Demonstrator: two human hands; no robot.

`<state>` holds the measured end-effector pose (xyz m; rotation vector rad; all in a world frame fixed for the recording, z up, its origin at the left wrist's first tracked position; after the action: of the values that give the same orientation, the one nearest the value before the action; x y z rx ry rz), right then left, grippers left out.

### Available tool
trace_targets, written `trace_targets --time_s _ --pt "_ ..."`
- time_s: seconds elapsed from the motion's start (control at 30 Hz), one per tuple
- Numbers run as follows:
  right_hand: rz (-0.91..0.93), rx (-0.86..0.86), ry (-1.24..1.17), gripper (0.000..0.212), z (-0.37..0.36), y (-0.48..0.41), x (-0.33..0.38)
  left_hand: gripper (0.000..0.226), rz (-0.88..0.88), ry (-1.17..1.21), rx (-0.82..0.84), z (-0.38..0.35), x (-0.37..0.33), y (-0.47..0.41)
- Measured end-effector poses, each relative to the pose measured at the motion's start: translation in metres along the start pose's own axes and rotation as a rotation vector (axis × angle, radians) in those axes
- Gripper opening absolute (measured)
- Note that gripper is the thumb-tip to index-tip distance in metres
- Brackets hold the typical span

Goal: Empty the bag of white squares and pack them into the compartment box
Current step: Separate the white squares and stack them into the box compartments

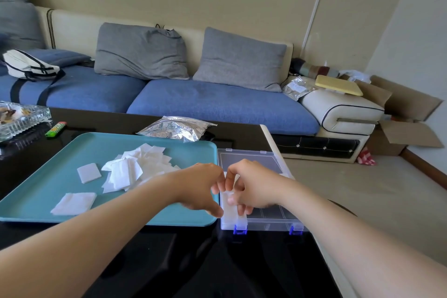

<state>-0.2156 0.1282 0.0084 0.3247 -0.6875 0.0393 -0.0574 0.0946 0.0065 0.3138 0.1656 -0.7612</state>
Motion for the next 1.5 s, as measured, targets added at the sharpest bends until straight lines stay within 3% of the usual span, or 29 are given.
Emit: trace_targets --time_s 0.1,0.23,0.33,0.43,0.53,0.67,0.73,0.87,1.07,1.23,1.33,1.5 --pt "0.025 -0.020 0.130 0.015 -0.003 0.000 0.004 0.049 0.012 -0.026 0.000 0.000 0.003 -0.003" --pt "0.070 -0.068 0.342 0.003 -0.007 -0.001 0.008 0.023 0.089 -0.154 -0.021 0.007 0.023 -0.007" --pt "0.102 -0.108 0.456 0.014 -0.006 -0.005 0.011 0.031 0.205 -0.274 -0.037 0.016 0.046 -0.002" --pt "0.088 -0.140 0.413 0.021 -0.002 -0.007 0.015 0.034 0.279 -0.327 -0.036 0.026 0.067 0.007" --pt "0.087 -0.232 0.302 0.015 0.002 -0.013 0.022 0.037 0.333 -0.325 0.028 0.031 0.081 0.015" --pt "0.142 -0.297 0.331 0.011 -0.007 -0.026 0.030 0.072 0.385 -0.349 0.180 0.027 0.088 0.020" --pt "0.167 -0.295 0.367 0.013 -0.016 -0.032 0.035 0.077 0.382 -0.369 0.193 0.027 0.088 0.022" --pt "0.188 -0.263 0.392 0.015 -0.036 -0.045 0.051 0.066 0.372 -0.380 0.157 0.029 0.088 0.020" --pt "0.234 -0.161 0.249 0.039 -0.066 -0.057 0.073 0.040 0.360 -0.359 0.095 0.031 0.103 0.015" --pt "0.213 -0.151 0.101 0.025 -0.076 -0.069 0.083 0.029 0.314 -0.328 0.092 0.034 0.112 0.014" --pt "0.209 -0.133 0.043 0.039 -0.079 -0.074 0.082 0.020 0.302 -0.294 0.102 0.035 0.118 0.016" --pt "0.206 -0.113 0.039 0.050 -0.088 -0.078 0.082 0.037 0.334 -0.164 0.203 0.032 0.123 0.021"
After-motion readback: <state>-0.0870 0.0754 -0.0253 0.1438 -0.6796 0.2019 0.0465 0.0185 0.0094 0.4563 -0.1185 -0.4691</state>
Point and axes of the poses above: each hand's wrist, its own y-axis away from the middle knuckle, its own z-axis out of the back of the hand, x = y × z, the point moved 3 cm from there along -y, towards the middle knuckle, and after that the axes turned 10 degrees about -y, right-handed, at the moved point
